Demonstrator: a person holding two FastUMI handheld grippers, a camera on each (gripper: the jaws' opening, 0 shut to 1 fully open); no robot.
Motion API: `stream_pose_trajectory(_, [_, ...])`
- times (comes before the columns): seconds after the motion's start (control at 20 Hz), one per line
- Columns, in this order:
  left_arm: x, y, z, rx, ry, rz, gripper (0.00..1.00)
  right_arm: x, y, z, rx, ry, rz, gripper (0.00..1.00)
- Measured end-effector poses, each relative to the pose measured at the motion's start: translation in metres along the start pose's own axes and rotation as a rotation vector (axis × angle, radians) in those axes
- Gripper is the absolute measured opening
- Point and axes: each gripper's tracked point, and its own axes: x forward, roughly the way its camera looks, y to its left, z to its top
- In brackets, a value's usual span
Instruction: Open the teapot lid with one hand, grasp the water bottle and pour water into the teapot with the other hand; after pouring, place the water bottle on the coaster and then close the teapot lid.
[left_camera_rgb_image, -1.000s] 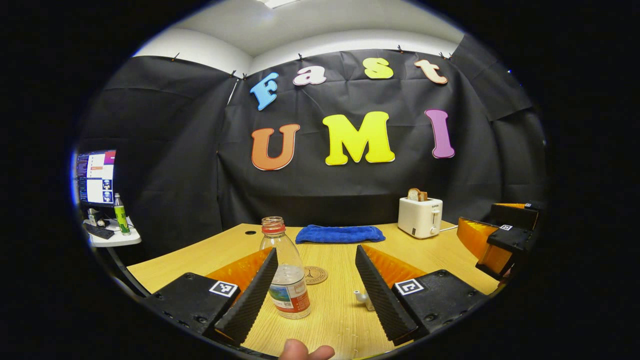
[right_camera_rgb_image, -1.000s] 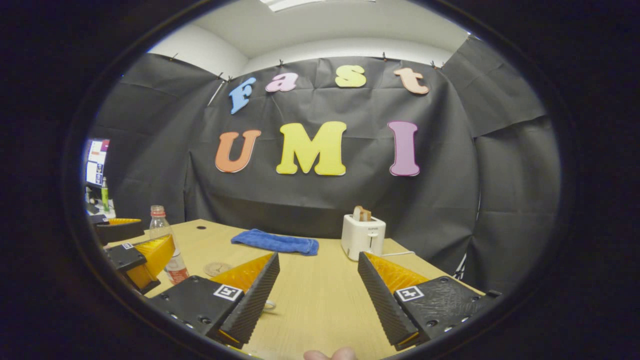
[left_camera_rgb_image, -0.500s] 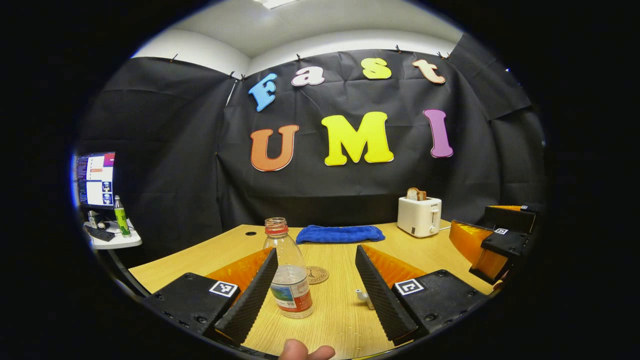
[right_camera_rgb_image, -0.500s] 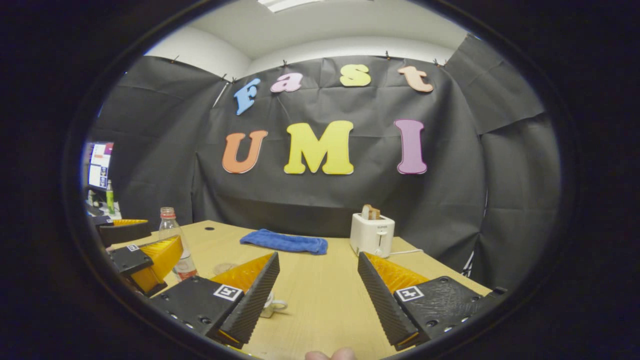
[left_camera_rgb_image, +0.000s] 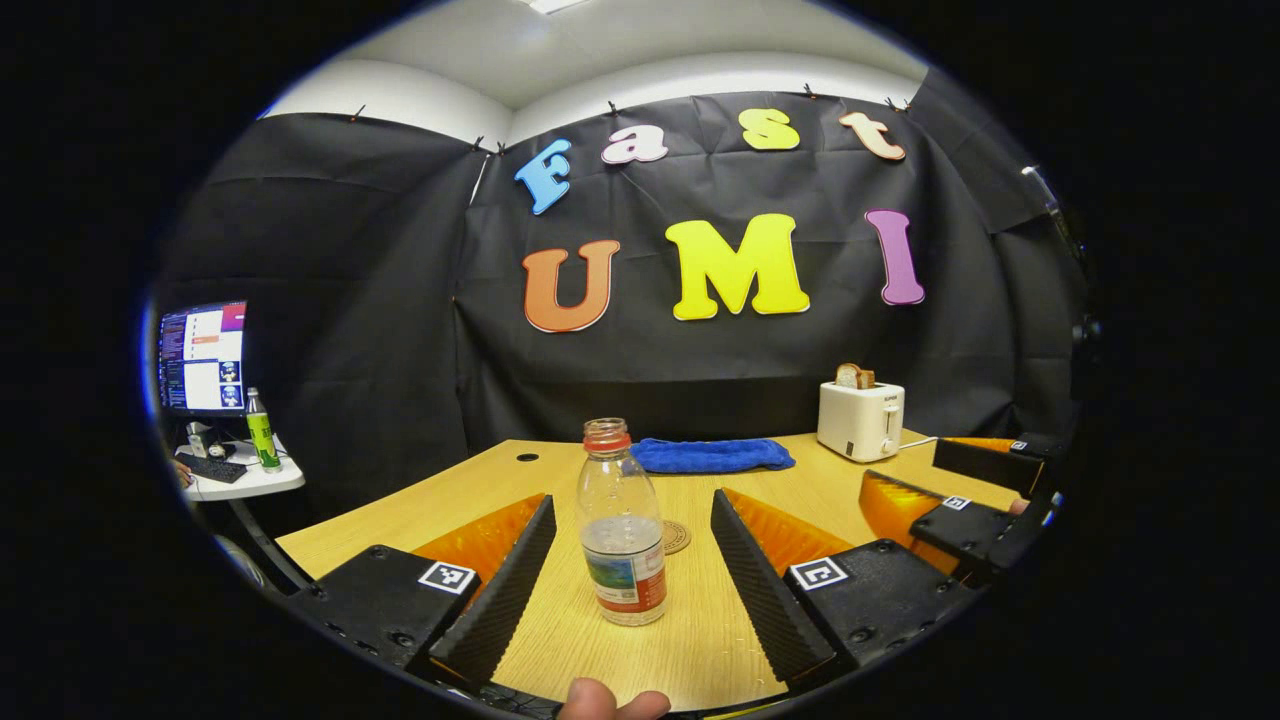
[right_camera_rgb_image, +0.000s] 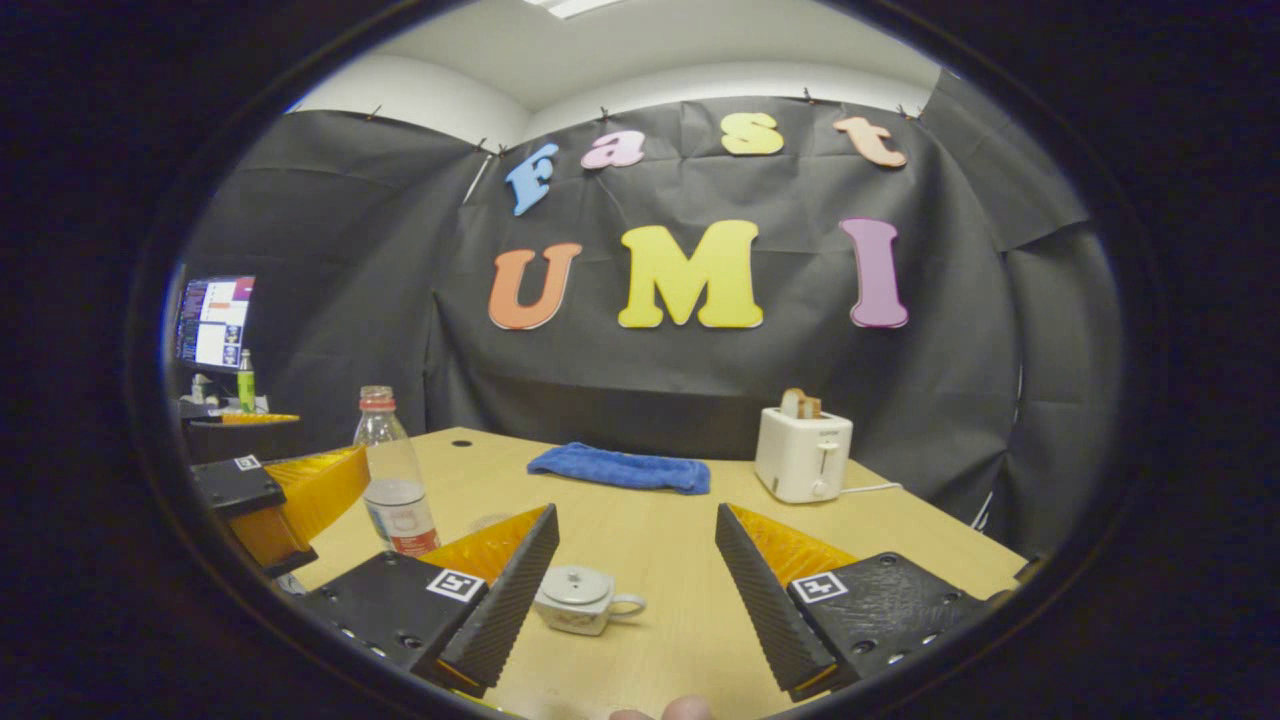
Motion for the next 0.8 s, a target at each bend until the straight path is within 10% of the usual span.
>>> stream_pose_trajectory(0.55, [-0.011,0.042,-0.018,-0.039,0.03,0.068,0.98,0.052,0.026,-0.048,0.001,0.101,0.054,0.96])
stream_pose_trajectory(0.8, [-0.01,0.045,-0.02,-0.038,0.033,0.073,0.98,0.069,0.026,-0.059,-0.022,0.133,0.047,0.72])
